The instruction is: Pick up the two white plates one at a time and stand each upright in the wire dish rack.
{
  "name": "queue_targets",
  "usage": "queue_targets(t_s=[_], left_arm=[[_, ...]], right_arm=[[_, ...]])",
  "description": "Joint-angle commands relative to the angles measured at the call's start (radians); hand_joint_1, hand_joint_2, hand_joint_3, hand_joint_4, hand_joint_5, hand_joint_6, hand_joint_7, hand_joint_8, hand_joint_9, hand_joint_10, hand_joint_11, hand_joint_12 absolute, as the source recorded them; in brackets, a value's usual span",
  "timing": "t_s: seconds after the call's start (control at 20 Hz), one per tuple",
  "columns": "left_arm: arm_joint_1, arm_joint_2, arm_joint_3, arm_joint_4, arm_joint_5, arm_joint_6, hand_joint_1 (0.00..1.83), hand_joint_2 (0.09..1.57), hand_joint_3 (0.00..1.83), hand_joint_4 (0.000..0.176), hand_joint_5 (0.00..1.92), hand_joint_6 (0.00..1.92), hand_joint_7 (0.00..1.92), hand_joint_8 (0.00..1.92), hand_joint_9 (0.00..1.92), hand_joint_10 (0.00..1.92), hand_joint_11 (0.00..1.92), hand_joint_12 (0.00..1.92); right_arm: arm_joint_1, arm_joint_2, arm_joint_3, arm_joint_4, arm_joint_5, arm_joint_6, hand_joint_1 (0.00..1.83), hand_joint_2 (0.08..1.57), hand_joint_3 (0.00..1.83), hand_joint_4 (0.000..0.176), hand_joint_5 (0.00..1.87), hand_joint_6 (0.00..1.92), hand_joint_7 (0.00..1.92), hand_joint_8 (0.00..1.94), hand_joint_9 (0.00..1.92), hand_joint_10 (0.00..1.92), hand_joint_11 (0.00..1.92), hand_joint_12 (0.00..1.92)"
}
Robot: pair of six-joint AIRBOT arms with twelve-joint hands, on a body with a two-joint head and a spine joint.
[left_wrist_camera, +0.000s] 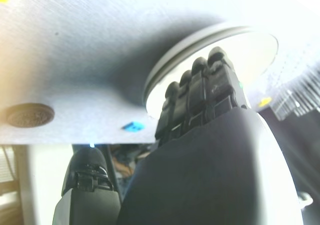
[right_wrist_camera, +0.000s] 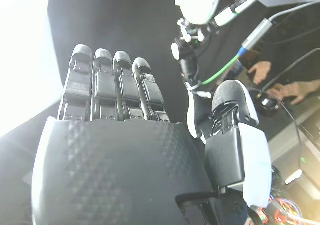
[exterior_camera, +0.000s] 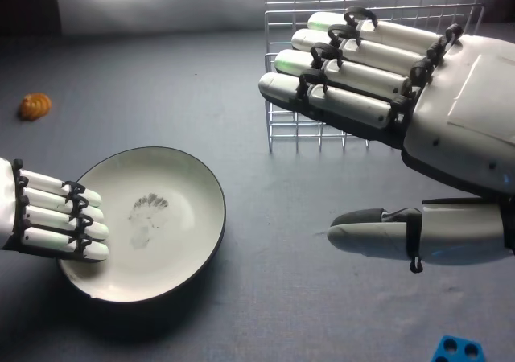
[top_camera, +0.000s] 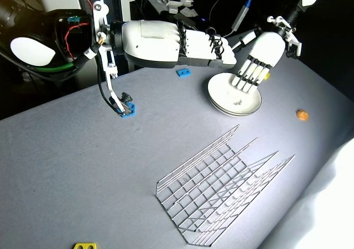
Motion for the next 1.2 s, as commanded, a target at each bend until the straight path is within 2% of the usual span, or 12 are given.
queue_targets(t_s=[0.0, 0.5, 0.65, 0.7, 0.75, 0.8, 0.85, 0.9, 0.95, 1.0, 1.05, 1.15], left_arm=[[0.001, -0.004, 0.003, -0.053, -0.042, -0.002, 0.0, 1.1, 0.0, 0.0, 0.0, 0.0, 0.0, 0.0, 0.0, 0.0, 0.0, 0.0], [0.03, -0.015, 0.005, -0.053, -0.036, -0.002, 0.0, 1.11, 0.0, 0.0, 0.0, 0.0, 0.0, 0.0, 0.0, 0.0, 0.0, 0.0], [0.027, -0.015, -0.013, -0.053, -0.027, -0.002, 0.0, 1.11, 0.0, 0.0, 0.0, 0.0, 0.0, 0.0, 0.0, 0.0, 0.0, 0.0], [0.026, -0.019, -0.02, -0.053, -0.025, -0.001, 0.0, 1.1, 0.0, 0.0, 0.0, 0.0, 0.0, 0.0, 0.0, 0.0, 0.0, 0.0], [0.026, -0.023, -0.026, -0.053, -0.02, 0.0, 0.0, 1.09, 0.0, 0.0, 0.0, 0.0, 0.0, 0.0, 0.0, 0.0, 0.0, 0.0], [0.024, -0.03, -0.035, -0.054, -0.012, 0.004, 0.0, 1.09, 0.0, 0.0, 0.0, 0.0, 0.0, 0.0, 0.0, 0.0, 0.0, 0.0], [0.024, -0.034, -0.041, -0.054, -0.01, 0.005, 0.0, 1.08, 0.0, 0.0, 0.0, 0.0, 0.0, 0.0, 0.0, 0.0, 0.0, 0.0], [0.024, -0.038, -0.051, -0.054, -0.007, 0.007, 0.0, 1.08, 0.0, 0.0, 0.0, 0.0, 0.0, 0.0, 0.0, 0.0, 0.0, 0.0], [0.02, -0.042, -0.064, -0.054, -0.004, 0.007, 0.0, 1.09, 0.0, 0.0, 0.0, 0.0, 0.0, 0.0, 0.0, 0.0, 0.0, 0.0], [0.015, -0.045, -0.072, -0.054, -0.003, 0.007, 0.0, 1.09, 0.0, 0.0, 0.0, 0.0, 0.0, 0.0, 0.0, 0.0, 0.0, 0.0], [0.005, -0.049, -0.085, -0.054, 0.001, 0.008, 0.0, 1.09, 0.0, 0.0, 0.0, 0.0, 0.0, 0.0, 0.0, 0.0, 0.0, 0.0], [-0.012, -0.055, -0.103, -0.055, 0.01, 0.008, 0.0, 1.1, 0.0, 0.0, 0.0, 0.0, 0.0, 0.0, 0.0, 0.0, 0.0, 0.0]], right_arm=[[0.014, -0.001, -0.001, -0.004, 0.12, 0.003, 0.0, 1.19, 0.0, 0.0, 0.02, 0.0, 0.01, 0.0, 0.0, 0.0, 0.0, 0.0], [0.01, -0.043, 0.037, -0.02, 0.125, -0.039, 0.0, 1.19, 0.0, 0.0, 0.03, 0.0, 0.04, 0.0, 0.03, 0.0, 0.0, 0.0], [0.006, -0.065, 0.047, -0.023, 0.119, -0.084, 0.08, 1.18, 0.0, 0.0, 0.02, 0.0, 0.02, 0.0, 0.02, 0.0, 0.0, 0.0], [0.004, -0.076, 0.054, -0.023, 0.116, -0.113, 0.2, 1.19, 0.0, 0.0, 0.03, 0.0, 0.02, 0.0, 0.02, 0.0, 0.0, 0.0], [0.002, -0.086, 0.059, -0.023, 0.112, -0.14, 0.5, 1.19, 0.0, 0.0, 0.0, 0.0, 0.0, 0.0, 0.0, 0.0, 0.0, 0.0], [0.002, -0.097, 0.064, -0.023, 0.105, -0.163, 0.5, 1.19, 0.0, 0.0, 0.0, 0.0, 0.0, 0.0, 0.0, 0.0, 0.0, 0.0], [0.002, -0.1, 0.065, -0.023, 0.103, -0.167, 0.72, 1.2, 0.0, 0.0, 0.0, 0.0, 0.0, 0.0, 0.0, 0.0, 0.0, 0.0], [0.002, -0.105, 0.065, -0.023, 0.102, -0.173, 0.72, 1.2, 0.0, 0.0, 0.0, 0.0, 0.0, 0.0, 0.0, 0.0, 0.0, 0.0], [0.002, -0.11, 0.065, -0.023, 0.1, -0.181, 0.98, 1.17, 0.0, 0.0, 0.0, 0.0, 0.0, 0.0, 0.0, 0.0, 0.0, 0.0], [0.002, -0.114, 0.065, -0.023, 0.098, -0.186, 0.98, 1.17, 0.0, 0.0, 0.0, 0.0, 0.0, 0.0, 0.0, 0.0, 0.0, 0.0], [0.002, -0.119, 0.066, -0.023, 0.09, -0.197, 1.18, 1.14, 0.0, 0.0, 0.0, 0.0, 0.0, 0.0, 0.0, 0.0, 0.0, 0.0], [0.004, -0.135, 0.075, -0.023, 0.073, -0.206, 1.14, 1.15, 0.0, 0.0, 0.0, 0.0, 0.0, 0.0, 0.0, 0.0, 0.0, 0.0]])
